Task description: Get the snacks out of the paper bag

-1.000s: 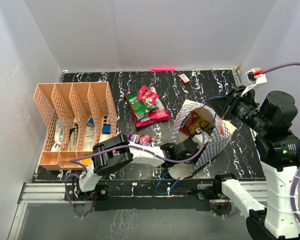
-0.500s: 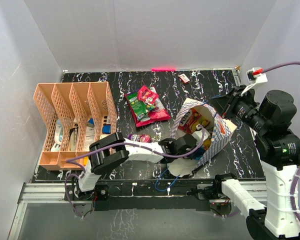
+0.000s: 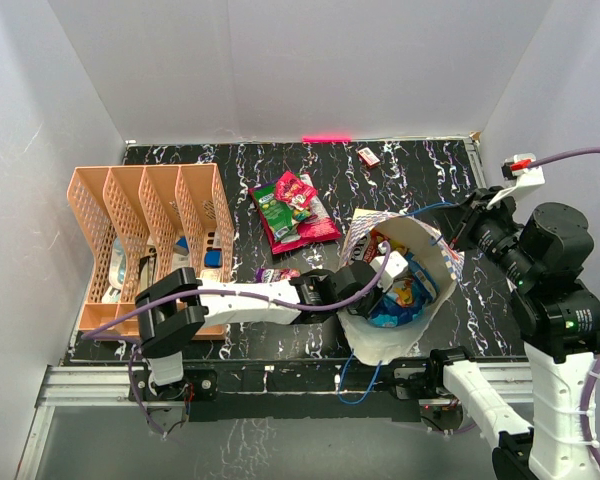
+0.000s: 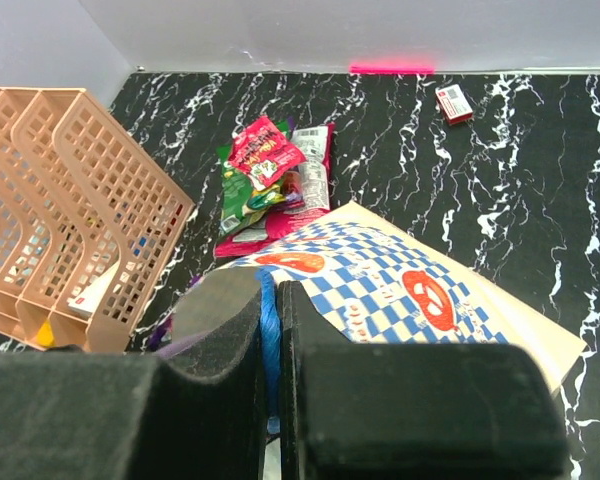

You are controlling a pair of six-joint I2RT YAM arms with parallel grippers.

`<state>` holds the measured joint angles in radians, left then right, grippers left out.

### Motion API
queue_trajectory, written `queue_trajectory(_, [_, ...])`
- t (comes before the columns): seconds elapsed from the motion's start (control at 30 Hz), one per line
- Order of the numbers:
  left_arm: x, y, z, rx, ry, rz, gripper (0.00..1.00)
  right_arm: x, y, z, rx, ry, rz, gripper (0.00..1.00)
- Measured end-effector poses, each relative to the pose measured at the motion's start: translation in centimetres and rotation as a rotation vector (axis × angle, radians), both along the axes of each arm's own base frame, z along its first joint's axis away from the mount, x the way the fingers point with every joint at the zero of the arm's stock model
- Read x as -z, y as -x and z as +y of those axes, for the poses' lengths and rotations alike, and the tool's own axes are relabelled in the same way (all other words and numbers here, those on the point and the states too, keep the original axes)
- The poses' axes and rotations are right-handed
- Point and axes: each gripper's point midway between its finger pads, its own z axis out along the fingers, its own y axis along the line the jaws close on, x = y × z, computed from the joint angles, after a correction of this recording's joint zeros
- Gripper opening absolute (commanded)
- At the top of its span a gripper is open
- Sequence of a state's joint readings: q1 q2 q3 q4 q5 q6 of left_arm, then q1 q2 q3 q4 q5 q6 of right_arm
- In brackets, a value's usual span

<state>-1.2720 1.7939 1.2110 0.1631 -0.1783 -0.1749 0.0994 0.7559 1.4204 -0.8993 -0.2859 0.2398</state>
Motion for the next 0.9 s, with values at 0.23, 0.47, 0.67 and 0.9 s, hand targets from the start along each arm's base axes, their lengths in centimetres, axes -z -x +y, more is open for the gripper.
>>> queue_trajectory(0.23, [-1.4, 0.4, 1.0, 0.017, -0.016, -0.007, 0.0, 1.3, -0.7, -0.5, 0.033, 0.012, 0.029, 0.07])
queue_trajectory(0.47, [-4.3, 0.5, 1.6, 0.041, -0.023, -0.038, 0.0, 1.5, -1.0, -0.9, 0.055, 0.017, 0.029, 0.08])
queue_trajectory(0.67, [-8.5, 0.7, 1.6, 0.08, 0.017, -0.075, 0.0, 1.1, -1.5, -1.4, 0.09, 0.019, 0.004, 0.08])
queue_trajectory(0.9, [-12.5, 0.8, 1.5, 0.096, 0.035, -0.115, 0.0, 0.9, -3.2, -0.5, 0.053, 0.0, -0.008, 0.08])
